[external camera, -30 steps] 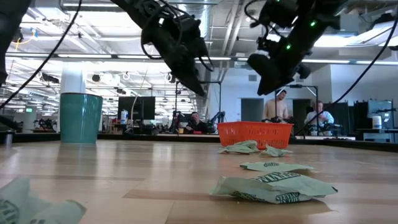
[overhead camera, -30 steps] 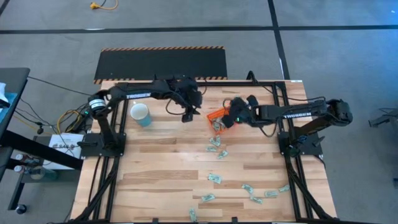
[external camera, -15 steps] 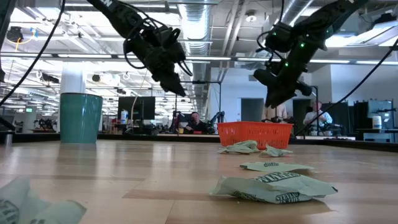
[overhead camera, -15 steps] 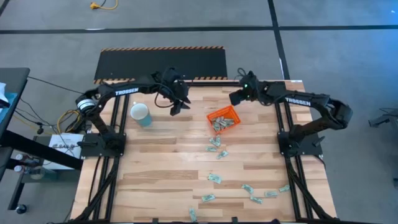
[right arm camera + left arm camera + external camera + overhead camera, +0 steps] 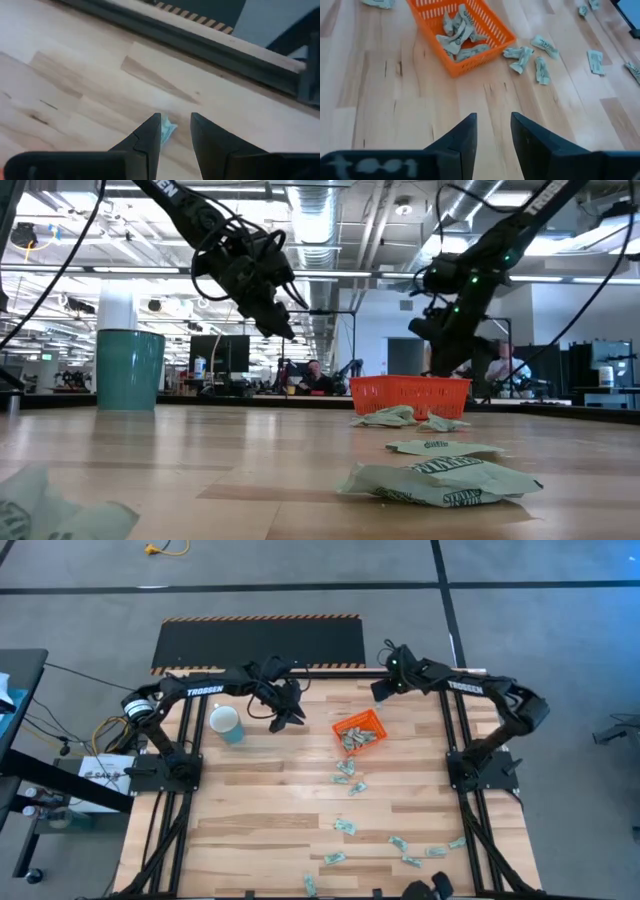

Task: Pick and place Stevia / Truvia into bins
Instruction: Put the stevia packet into the orange bin

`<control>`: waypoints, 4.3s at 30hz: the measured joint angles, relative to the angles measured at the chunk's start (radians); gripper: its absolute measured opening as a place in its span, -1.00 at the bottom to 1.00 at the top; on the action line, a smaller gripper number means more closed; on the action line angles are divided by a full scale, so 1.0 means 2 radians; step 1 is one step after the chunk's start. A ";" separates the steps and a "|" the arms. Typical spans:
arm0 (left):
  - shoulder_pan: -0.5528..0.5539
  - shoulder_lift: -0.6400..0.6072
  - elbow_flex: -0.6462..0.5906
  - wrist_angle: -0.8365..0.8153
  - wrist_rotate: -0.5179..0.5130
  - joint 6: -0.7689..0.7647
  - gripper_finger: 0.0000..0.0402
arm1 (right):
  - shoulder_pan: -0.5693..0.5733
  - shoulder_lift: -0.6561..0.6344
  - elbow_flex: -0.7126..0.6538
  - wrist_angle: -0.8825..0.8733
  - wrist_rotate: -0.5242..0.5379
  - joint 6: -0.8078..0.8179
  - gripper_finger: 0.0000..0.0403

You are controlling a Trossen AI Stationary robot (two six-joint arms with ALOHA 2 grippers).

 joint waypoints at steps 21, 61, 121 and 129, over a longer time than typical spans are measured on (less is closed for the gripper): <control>-0.038 0.000 0.000 0.011 0.001 -0.010 -0.49 | 0.004 0.068 0.023 -0.055 -0.041 0.005 -0.21; -0.078 0.000 0.000 0.043 -0.059 -0.066 -0.49 | 0.012 0.068 0.023 -0.039 -0.024 0.134 -0.02; -0.101 0.000 0.000 0.026 -0.094 -0.064 -0.49 | 0.136 -0.005 0.095 -0.118 0.012 0.012 -0.99; -0.101 0.000 0.000 0.026 -0.094 -0.062 -0.49 | 0.216 0.013 0.095 -0.141 0.012 -0.032 -0.95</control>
